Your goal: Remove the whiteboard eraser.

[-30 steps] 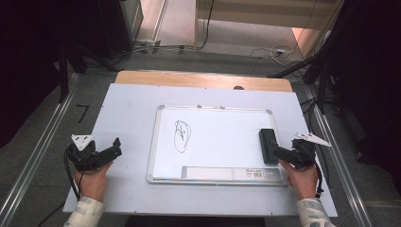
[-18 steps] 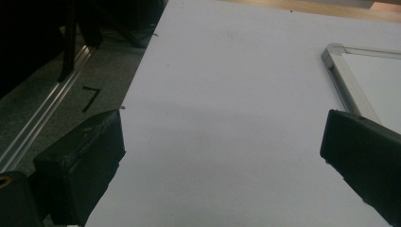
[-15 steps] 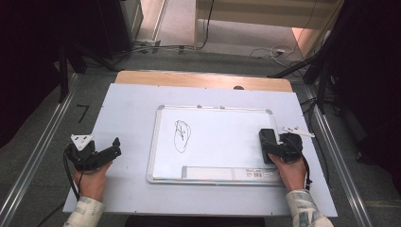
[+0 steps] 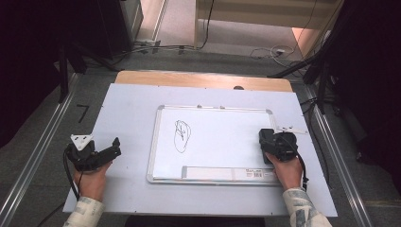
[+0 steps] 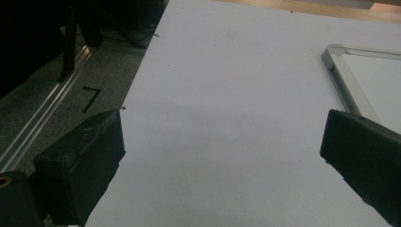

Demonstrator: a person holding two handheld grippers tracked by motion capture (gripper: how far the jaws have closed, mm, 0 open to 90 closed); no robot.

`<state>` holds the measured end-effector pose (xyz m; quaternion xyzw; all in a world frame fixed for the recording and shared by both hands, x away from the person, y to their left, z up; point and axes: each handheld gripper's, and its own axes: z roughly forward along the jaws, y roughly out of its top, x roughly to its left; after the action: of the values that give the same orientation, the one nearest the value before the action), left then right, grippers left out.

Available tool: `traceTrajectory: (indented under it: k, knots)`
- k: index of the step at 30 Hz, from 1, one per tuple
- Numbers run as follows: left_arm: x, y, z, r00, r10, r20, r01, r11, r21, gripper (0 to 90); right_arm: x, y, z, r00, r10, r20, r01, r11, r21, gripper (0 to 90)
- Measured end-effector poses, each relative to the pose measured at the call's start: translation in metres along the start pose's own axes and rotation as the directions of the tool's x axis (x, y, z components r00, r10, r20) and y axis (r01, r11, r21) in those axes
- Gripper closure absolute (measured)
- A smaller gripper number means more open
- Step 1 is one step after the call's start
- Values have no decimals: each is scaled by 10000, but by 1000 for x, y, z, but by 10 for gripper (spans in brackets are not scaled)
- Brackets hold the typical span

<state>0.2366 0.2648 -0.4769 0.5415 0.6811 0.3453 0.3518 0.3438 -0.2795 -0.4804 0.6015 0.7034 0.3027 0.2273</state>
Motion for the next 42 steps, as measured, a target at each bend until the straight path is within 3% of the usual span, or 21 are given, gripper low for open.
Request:
traceTrajectory:
  k: [30,42]
  knots:
    - [2,0,0,9999,-137,37,137,9999,32,12,7,-1,6,9981,-144,604,140,9999,62,358]
    - [2,0,1,9998,-189,37,189,9998,43,12,6,-3,7,9983,150,561,-149,9999,-20,365]
